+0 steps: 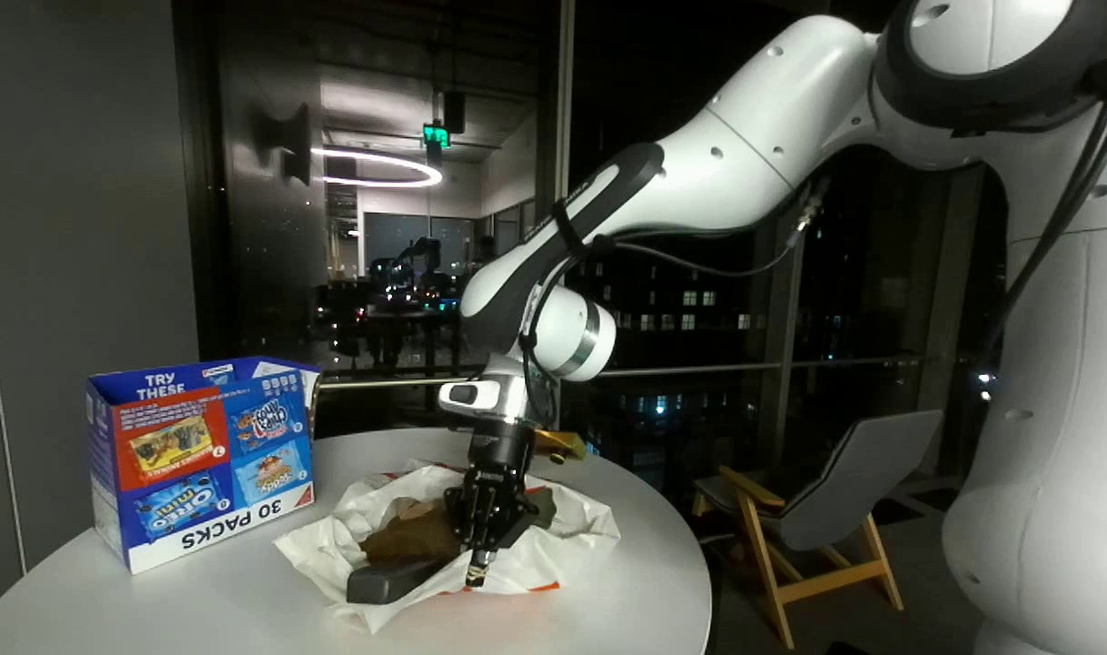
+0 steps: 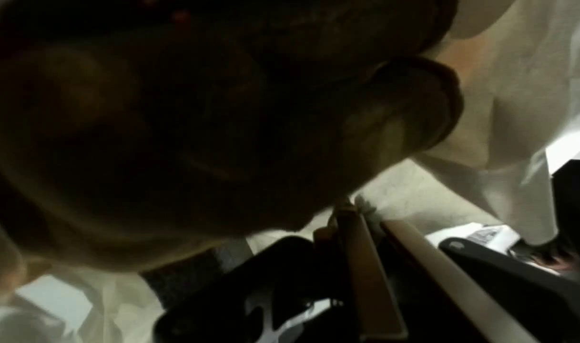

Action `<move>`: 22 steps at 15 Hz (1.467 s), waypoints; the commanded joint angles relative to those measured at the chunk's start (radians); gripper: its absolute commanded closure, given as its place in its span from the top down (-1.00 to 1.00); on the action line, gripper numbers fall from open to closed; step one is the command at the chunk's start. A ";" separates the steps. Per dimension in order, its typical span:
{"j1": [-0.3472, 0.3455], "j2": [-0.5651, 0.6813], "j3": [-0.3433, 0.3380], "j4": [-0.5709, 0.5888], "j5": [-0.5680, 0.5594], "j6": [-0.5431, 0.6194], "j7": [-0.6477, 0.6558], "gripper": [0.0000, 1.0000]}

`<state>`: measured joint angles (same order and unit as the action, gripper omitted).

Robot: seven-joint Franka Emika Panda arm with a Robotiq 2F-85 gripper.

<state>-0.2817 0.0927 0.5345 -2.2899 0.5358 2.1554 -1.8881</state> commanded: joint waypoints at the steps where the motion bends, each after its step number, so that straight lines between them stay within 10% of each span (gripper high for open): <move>1: -0.020 -0.170 -0.018 -0.006 0.068 -0.278 -0.184 -0.87; 2: 0.128 -0.207 -0.175 0.008 0.067 -0.363 -0.222 -0.87; 8: 0.303 -0.284 -0.359 0.074 -0.018 -0.587 -0.330 -0.86; 18: 0.356 0.018 -0.397 0.156 -0.124 -0.694 -0.291 -0.86; 19: 0.356 0.023 -0.395 0.160 -0.126 -0.702 -0.282 -0.81; 20: 0.357 0.021 -0.393 0.163 -0.129 -0.720 -0.273 -0.33; 22: 0.361 0.015 -0.392 0.171 -0.121 -0.776 -0.234 -0.26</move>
<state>0.0670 0.1182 0.1441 -2.1566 0.4220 1.4722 -2.1804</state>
